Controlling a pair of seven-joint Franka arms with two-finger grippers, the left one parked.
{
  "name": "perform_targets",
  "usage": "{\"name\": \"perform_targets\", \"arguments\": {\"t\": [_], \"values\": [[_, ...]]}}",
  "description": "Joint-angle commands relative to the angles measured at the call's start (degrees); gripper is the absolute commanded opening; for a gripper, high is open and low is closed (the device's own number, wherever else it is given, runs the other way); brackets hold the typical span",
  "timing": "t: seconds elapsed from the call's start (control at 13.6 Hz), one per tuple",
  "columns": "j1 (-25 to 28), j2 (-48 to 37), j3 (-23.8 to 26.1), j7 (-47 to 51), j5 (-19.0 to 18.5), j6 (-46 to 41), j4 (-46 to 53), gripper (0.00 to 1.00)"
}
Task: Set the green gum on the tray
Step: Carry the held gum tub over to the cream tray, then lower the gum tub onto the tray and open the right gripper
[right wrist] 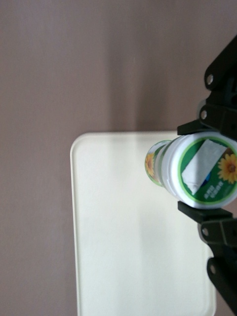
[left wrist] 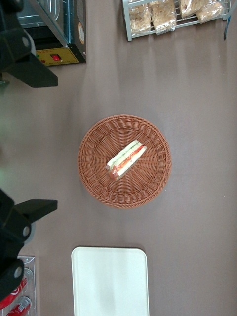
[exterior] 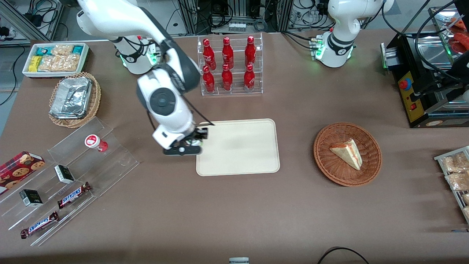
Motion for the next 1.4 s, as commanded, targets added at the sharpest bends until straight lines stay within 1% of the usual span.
{"name": "perform_targets", "arguments": {"t": [0.0, 0.15, 0.44, 0.74, 1.1, 1.32], "values": [[2.94, 6.00, -0.57, 6.35, 1.21, 2.78, 6.21, 0.00], [5.05, 9.16, -0.65, 10.13, 1.03, 6.74, 7.88, 0.00], [7.96, 13.66, -0.74, 14.62, 0.68, 8.07, 10.88, 0.00], [9.28, 16.12, -0.92, 15.86, 0.33, 11.50, 10.88, 0.00], [9.98, 17.97, -1.09, 16.13, -0.37, 12.38, 10.79, 0.00], [10.34, 18.76, -1.09, 16.92, -1.34, 14.31, 10.52, 0.00]]}}
